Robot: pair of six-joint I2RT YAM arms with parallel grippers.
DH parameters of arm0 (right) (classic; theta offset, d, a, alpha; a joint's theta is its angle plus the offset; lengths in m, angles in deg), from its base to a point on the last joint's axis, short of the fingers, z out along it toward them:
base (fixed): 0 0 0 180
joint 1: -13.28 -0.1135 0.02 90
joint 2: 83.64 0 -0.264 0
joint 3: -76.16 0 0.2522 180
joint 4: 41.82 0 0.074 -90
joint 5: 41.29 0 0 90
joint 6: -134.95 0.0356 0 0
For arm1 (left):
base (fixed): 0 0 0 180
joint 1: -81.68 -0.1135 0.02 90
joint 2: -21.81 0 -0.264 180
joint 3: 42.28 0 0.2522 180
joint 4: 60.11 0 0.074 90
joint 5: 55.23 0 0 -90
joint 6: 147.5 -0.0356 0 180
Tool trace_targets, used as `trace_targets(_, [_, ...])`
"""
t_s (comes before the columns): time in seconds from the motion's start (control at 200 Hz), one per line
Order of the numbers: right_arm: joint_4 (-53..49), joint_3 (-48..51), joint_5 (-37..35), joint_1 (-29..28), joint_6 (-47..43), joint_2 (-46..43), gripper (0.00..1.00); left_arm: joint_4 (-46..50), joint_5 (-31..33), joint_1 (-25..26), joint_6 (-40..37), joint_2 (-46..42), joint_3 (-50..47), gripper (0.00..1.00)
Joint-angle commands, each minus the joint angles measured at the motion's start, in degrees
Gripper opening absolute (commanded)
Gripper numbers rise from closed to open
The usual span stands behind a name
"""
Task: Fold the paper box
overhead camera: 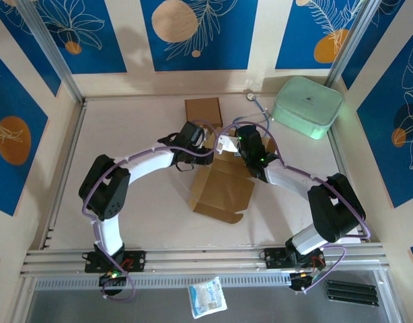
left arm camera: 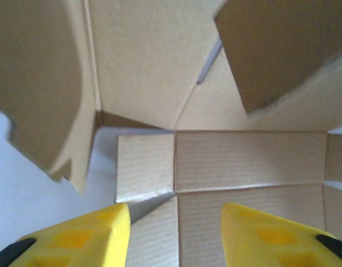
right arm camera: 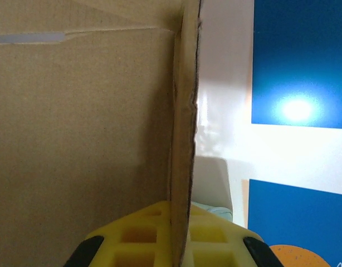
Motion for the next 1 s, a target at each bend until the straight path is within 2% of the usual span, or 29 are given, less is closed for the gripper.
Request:
trace_targets(0.0, [0.0,-1.0,-0.2,-0.11,0.81,-1.18,0.03,5.06,2.47,-0.38,-3.71,3.54,2.69,0.48])
trace_targets(0.135, [-0.42,-1.18,-0.17,-0.11,0.94,-1.3,0.03,6.38,4.23,-0.46,-3.79,7.1,6.06,0.52])
trace_targets(0.35, [-0.79,-1.09,-0.09,-0.02,0.78,-1.68,0.03,5.14,-0.9,-0.5,-2.68,10.29,7.82,0.54])
trace_targets(0.58, [-1.13,-1.09,-0.17,-0.02,1.29,-1.56,0.03,2.39,-5.24,-0.5,-0.91,9.29,6.32,0.38])
trace_targets(0.81, [-1.76,-1.39,-0.21,0.07,2.18,-1.44,0.03,-3.82,-8.64,-0.49,-1.25,6.11,1.84,0.33])
trace_targets(0.995, [-2.18,-1.65,-0.15,0.03,2.37,-1.0,0.04,-6.31,-11.75,-0.37,-0.29,7.06,1.21,0.31])
